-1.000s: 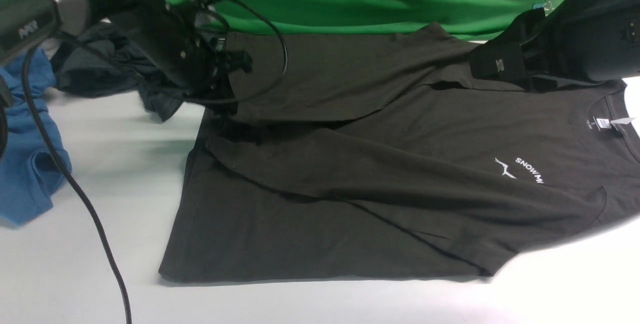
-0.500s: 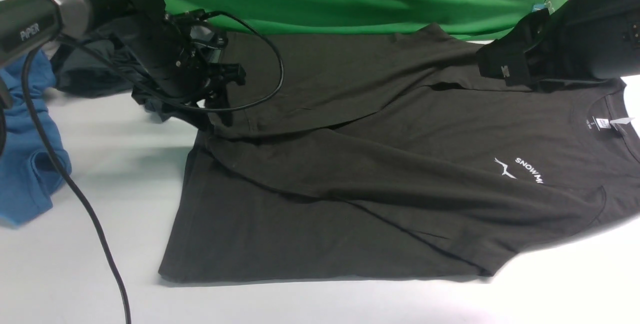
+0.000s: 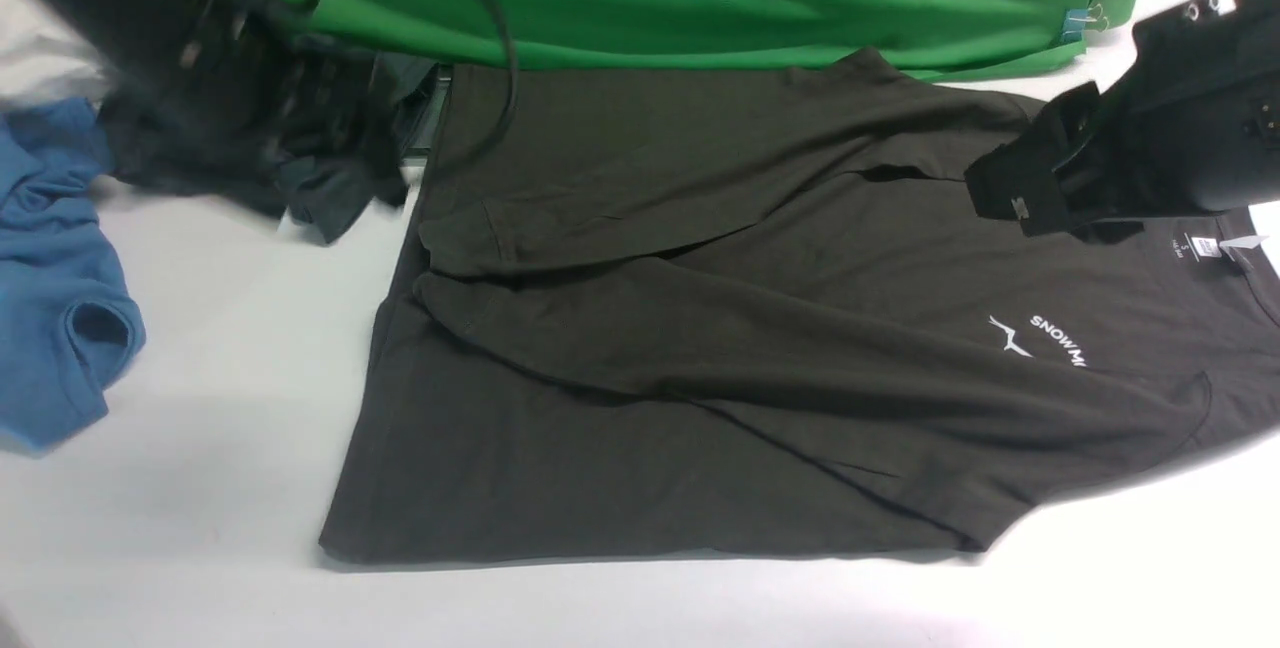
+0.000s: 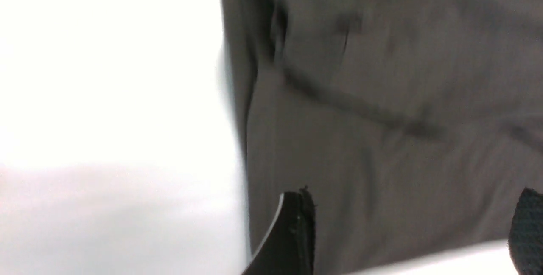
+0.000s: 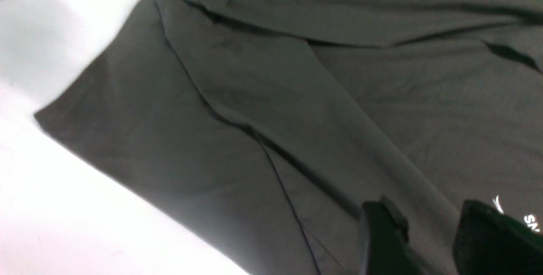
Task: Fold a long-sleeved shirt on a white desktop.
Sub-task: 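Grasp the near edge of the shirt at its hem and shoulder corners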
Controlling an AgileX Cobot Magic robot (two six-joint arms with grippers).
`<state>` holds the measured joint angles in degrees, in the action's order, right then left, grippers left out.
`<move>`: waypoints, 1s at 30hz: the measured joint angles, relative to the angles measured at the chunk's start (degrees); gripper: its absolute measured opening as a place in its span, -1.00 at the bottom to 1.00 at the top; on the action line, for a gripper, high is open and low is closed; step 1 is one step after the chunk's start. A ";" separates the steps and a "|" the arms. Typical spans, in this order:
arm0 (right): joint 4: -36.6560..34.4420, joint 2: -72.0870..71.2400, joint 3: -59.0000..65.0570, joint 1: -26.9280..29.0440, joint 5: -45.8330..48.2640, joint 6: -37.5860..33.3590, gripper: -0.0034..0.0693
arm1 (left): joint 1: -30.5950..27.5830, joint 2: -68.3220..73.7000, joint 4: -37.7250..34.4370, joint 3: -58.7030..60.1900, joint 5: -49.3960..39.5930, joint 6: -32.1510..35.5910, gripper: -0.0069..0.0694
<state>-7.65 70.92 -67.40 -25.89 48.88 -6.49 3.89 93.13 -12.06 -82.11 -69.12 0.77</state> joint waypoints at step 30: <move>4.43 0.00 13.46 0.00 -1.89 -18.43 -0.24 | 0.00 -0.09 -13.31 39.62 32.17 4.38 -0.33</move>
<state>-3.22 70.92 -53.94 -25.89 47.00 -24.92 3.89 93.04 -25.37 -42.49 -36.96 5.15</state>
